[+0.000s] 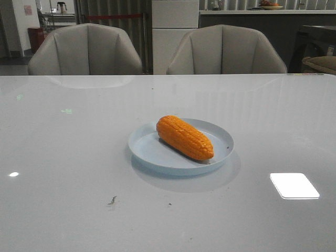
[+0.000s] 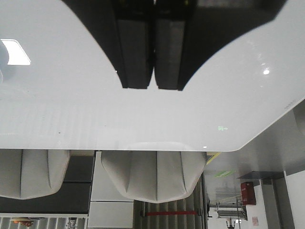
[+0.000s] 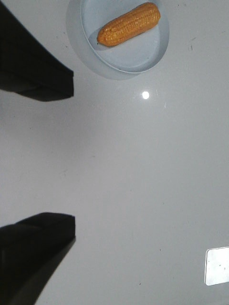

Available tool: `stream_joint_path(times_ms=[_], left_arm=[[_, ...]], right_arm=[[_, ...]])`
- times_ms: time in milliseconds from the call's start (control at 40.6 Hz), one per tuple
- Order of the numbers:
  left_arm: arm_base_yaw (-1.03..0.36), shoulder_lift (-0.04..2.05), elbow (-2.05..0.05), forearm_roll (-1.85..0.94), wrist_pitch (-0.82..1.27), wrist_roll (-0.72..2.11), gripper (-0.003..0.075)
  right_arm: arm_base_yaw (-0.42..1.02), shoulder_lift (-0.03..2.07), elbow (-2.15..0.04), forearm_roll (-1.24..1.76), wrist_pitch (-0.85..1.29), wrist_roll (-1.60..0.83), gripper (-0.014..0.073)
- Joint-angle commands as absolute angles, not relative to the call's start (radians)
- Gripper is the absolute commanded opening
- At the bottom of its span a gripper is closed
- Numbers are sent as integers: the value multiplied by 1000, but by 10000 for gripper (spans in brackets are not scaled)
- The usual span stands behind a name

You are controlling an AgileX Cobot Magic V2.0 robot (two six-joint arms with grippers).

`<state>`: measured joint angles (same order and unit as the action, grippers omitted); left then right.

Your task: Place corn on plate with both arms

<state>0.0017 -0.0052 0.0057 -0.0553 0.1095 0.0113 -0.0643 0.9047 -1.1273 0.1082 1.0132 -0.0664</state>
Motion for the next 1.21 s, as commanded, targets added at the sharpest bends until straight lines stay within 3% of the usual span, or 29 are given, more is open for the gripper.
stream_joint_path(times_ms=[0,738,861,1082,1181], left_arm=[[2,-12,7,-67,41,0,90],[2,-12,7,-67,37,0,90],[2,-12,7,-67,37,0,90],[2,-12,7,-67,37,0,90],[2,-12,7,-67,37,0,90]], right_arm=[[-70,894,-1152,113,944,-73,591],[-63,872,-1110,119,915,-73,577],[-14,805,-1031,113,872,-72,430],[113,624,-819,-22,684,-72,6],[128,525,-711,-34,577,-72,30]])
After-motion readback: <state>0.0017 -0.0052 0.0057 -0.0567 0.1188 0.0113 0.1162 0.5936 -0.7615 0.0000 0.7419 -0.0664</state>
